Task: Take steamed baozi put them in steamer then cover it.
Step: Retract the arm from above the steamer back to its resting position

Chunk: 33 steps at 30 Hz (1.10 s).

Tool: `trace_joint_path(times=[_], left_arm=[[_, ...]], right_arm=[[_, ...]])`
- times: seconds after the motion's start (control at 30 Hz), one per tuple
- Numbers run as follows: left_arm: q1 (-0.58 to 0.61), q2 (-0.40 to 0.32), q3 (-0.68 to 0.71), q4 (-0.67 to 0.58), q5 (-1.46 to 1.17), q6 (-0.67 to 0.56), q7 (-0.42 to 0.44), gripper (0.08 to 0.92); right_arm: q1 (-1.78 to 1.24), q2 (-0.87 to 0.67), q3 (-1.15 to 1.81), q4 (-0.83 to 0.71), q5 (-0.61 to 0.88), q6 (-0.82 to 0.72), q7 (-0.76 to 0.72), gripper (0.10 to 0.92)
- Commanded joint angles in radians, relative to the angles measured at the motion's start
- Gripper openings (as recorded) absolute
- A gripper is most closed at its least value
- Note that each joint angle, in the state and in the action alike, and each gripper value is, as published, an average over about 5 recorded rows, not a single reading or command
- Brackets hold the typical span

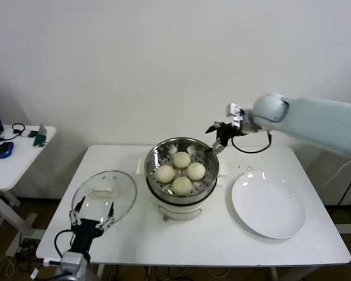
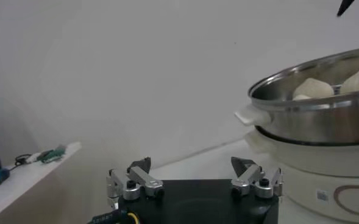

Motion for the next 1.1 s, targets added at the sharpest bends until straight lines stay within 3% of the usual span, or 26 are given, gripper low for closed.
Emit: trace_joint_path(times=[0.03,0.23,0.5,0.8,1.1], left_arm=[[-0.005,-0.002,0.0,0.013,0.07,-0.039,-0.008,0.823],[-0.012,-0.015,0.003,0.027,0.165,-0.07,-0.03,0.823],[-0.01,-0.036,0.008,0.049,0.299,-0.08,-0.059,0.823],[-0.024,-0.007,-0.031,0.043,0.736,-0.08,-0.051,0.823],[-0.011,0.046,-0.016,0.063,1.226,0.001,-0.008,0.823]], right_arm=[[-0.621,-0.424,0.649,0.174,-0.022,0.23,0.301,0.823],[-1.062,-0.43,1.084,0.191,-0.075,0.307,0.364,0.823],[-1.682,-0.228,1.74,0.231,-0.185,0.312,0.394,0.823],[-2.013,0.051,2.111,0.319,-0.299,0.261,0.398,0.823],[-2.176,0.236,2.23,0.371,-0.367,0.254,0.367,0.823]])
